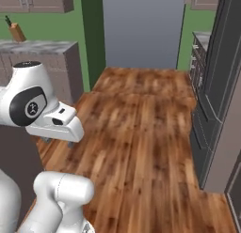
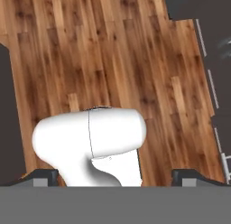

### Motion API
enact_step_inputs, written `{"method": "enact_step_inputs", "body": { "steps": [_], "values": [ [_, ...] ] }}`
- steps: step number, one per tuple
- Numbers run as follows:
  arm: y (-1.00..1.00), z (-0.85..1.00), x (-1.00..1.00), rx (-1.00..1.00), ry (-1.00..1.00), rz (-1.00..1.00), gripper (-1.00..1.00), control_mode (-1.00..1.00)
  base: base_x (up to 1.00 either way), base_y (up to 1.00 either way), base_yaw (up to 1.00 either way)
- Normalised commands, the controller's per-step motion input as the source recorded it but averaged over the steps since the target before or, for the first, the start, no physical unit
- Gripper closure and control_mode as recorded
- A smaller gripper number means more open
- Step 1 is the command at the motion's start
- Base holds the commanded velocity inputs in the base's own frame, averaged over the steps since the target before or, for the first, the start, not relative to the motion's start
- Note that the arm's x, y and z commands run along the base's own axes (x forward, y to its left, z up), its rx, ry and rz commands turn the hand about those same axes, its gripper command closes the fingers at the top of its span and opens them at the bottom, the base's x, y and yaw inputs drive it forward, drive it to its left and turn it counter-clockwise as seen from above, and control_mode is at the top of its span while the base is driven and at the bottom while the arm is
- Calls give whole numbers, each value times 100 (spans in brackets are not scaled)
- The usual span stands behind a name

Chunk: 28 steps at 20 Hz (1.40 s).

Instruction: Pick up the bowls from the cabinet and place each bowl in front of a stool on the dining counter.

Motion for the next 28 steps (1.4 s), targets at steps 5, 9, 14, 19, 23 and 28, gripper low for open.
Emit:
{"method": "enact_step_inputs", "body": {
  "steps": [5,9,14,19,23,28],
  "values": [
    [0,0,0,0,0,0,-100,100,100,18,0],
    [0,0,0,0,0,0,-100,100,100,15,-1],
    [0,0,0,0,0,0,-100,100,100,13,-3],
    [0,0,0,0,0,0,-100,100,100,17,-1],
    [0,0,0,0,0,0,-100,100,100,25,-1],
    [0,0,0,0,0,0,-100,100,100,16,-5]
  ]
}}
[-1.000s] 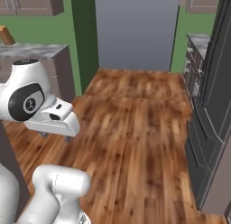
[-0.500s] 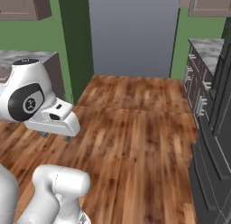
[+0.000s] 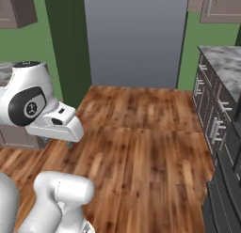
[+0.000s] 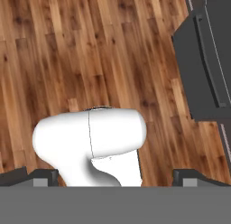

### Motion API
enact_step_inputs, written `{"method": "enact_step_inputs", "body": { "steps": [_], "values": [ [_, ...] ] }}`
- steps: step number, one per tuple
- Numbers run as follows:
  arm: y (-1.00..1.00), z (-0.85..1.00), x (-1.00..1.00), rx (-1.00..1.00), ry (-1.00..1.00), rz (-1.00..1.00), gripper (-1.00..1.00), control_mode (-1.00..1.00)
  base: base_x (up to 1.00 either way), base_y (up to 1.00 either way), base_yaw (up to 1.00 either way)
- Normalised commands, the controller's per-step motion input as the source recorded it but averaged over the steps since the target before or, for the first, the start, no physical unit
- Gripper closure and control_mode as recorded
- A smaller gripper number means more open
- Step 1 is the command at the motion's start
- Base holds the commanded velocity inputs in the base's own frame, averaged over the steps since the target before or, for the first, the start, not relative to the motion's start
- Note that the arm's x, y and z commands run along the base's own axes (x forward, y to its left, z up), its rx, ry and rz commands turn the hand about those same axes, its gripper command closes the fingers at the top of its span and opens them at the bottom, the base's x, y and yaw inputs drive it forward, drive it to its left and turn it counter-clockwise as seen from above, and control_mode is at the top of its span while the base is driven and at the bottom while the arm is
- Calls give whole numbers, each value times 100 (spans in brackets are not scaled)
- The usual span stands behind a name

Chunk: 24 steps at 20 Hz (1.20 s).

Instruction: Pick up the bowls from the cabinet and place each bowl in front of a stool on the dining counter.

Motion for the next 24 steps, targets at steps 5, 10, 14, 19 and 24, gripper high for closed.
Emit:
{"method": "enact_step_inputs", "body": {
  "steps": [5,10,14,19,24],
  "values": [
    [0,0,0,0,0,0,-100,100,100,1,-3],
    [0,0,0,0,0,0,-100,100,100,0,-2],
    [0,0,0,0,0,0,-100,100,100,0,-2],
    [0,0,0,0,0,0,-100,100,100,0,-3],
    [0,0,0,0,0,0,-100,100,100,0,-4]
  ]
}}
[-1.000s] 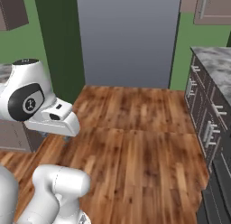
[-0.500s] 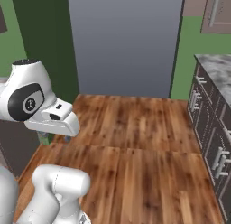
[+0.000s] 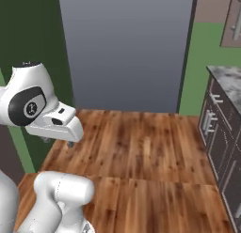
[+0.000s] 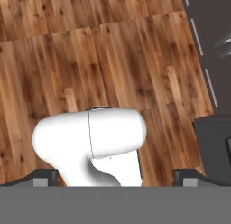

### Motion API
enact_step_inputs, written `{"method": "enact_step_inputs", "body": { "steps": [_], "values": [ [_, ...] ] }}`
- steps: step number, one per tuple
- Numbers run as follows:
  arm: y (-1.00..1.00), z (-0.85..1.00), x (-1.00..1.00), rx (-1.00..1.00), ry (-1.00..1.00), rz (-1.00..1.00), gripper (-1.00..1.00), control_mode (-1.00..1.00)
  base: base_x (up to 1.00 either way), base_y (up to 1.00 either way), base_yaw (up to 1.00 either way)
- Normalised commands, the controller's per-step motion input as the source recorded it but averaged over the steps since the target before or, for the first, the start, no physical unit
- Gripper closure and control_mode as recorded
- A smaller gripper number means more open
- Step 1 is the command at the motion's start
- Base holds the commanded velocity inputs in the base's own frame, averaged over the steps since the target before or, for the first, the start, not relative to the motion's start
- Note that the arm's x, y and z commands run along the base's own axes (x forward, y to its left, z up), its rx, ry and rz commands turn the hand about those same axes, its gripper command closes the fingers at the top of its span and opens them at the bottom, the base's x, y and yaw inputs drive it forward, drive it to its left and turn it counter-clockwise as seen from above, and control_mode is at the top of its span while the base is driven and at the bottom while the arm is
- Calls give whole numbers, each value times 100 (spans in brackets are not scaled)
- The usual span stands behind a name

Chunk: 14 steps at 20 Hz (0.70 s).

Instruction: Pick up the bowls from the cabinet and place each bowl in front of a stool on the dining counter.

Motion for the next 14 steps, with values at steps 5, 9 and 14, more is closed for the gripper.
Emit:
{"method": "enact_step_inputs", "body": {
  "steps": [5,9,14],
  "values": [
    [0,0,0,0,0,0,-100,100,100,0,-4],
    [0,0,0,0,0,0,-100,100,100,0,-5],
    [0,0,0,0,0,0,-100,100,100,0,-6]
  ]
}}
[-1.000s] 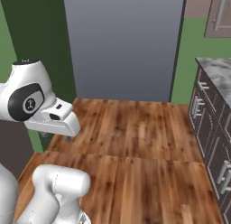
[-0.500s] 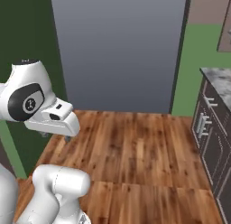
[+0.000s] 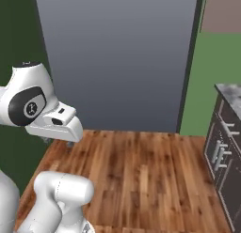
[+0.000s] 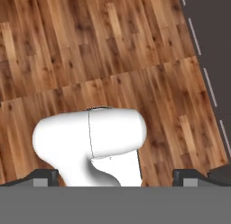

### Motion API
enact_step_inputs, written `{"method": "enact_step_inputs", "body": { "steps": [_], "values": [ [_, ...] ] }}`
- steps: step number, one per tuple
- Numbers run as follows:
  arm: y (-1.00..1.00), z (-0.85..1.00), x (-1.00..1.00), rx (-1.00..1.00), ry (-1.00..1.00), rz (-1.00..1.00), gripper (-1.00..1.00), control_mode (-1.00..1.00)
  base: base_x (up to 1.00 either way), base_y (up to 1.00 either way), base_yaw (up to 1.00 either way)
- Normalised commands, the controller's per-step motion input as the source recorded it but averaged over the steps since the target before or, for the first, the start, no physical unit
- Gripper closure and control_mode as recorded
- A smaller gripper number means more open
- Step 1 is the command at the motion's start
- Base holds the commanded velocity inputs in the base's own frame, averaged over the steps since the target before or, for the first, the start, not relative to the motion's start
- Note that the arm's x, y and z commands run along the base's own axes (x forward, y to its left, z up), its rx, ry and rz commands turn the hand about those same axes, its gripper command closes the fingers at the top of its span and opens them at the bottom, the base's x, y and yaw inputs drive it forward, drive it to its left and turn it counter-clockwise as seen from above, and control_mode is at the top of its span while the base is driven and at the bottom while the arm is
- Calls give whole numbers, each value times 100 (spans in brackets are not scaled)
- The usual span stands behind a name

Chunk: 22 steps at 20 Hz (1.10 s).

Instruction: Pick up the bowls from the cabinet and place each bowl in front of a stool on the dining counter.

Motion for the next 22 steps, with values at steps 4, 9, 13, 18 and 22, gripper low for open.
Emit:
{"method": "enact_step_inputs", "body": {
  "steps": [4,9,13,18,22],
  "values": [
    [0,0,0,0,0,0,-100,100,100,0,-12],
    [0,0,0,0,0,0,-100,100,100,-2,-25],
    [0,0,0,0,0,0,-100,100,100,-10,-37],
    [0,0,0,0,0,0,-100,100,93,-2,-56],
    [0,0,0,0,0,0,-100,100,84,0,-63]
  ]
}}
